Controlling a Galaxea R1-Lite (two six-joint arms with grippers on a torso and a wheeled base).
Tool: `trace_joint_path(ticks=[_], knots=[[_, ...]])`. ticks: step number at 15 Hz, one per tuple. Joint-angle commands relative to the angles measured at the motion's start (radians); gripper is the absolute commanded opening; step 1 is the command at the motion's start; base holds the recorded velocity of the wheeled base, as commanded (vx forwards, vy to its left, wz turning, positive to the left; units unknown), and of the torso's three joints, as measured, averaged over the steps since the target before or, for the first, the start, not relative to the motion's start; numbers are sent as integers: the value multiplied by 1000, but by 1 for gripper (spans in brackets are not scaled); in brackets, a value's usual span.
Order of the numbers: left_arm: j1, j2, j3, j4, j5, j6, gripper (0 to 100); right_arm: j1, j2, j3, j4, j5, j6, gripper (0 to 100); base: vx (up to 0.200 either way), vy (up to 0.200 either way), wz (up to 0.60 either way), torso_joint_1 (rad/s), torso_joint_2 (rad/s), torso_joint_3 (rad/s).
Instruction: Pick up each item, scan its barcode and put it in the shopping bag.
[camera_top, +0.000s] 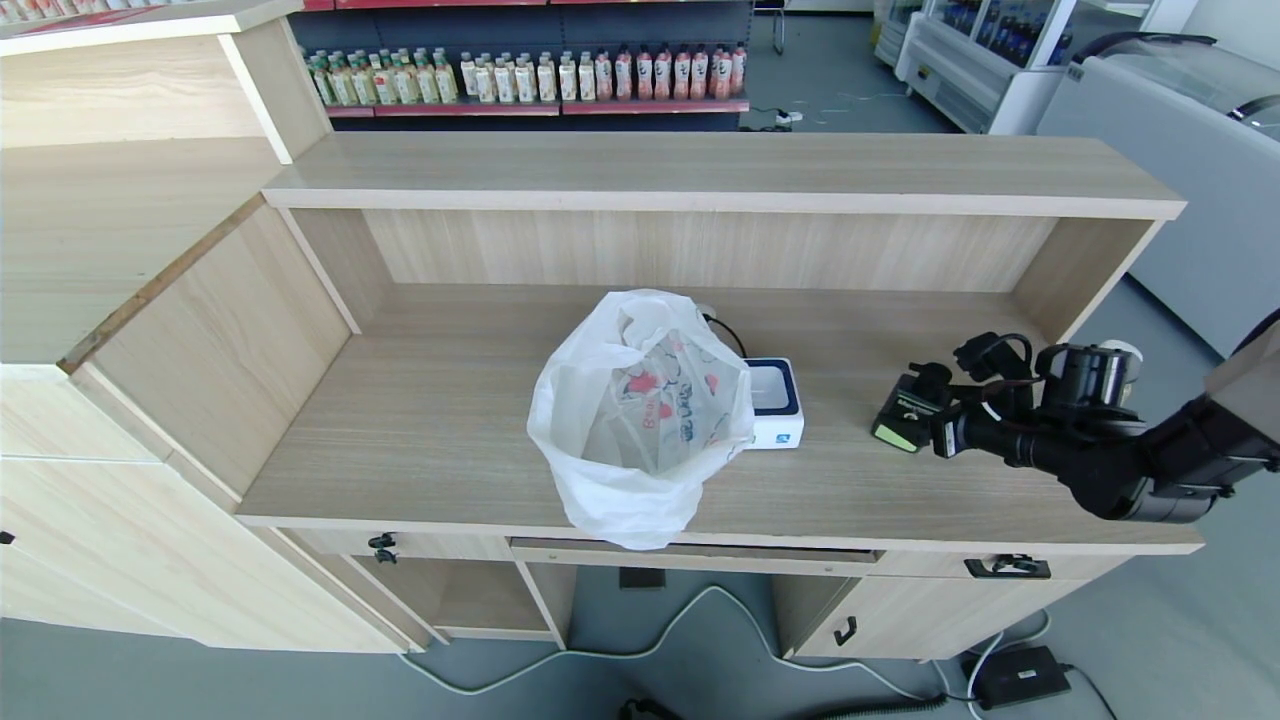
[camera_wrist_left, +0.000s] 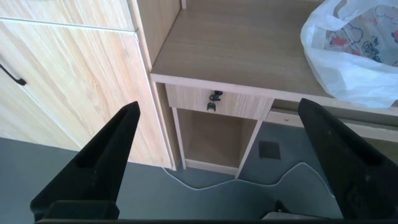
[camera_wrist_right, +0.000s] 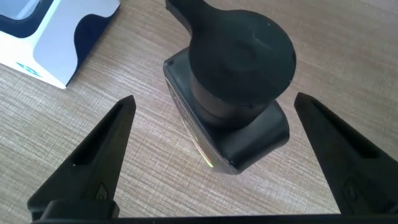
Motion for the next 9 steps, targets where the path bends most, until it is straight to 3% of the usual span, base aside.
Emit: trace_joint_path(ticks=[1,2,9], knots=[[0,0,0,-1,0,0,100,3,10,-8,-1,11,0,100,0,0,0,0,0,0],[0,0,0,-1,0,0,100,6,18,-14,-1,15,-2,0,0,0,0,0,0,0],[0,0,0,-1,0,0,100,6,-28,12,-7,15,3,0,0,0,0,0,0,0]])
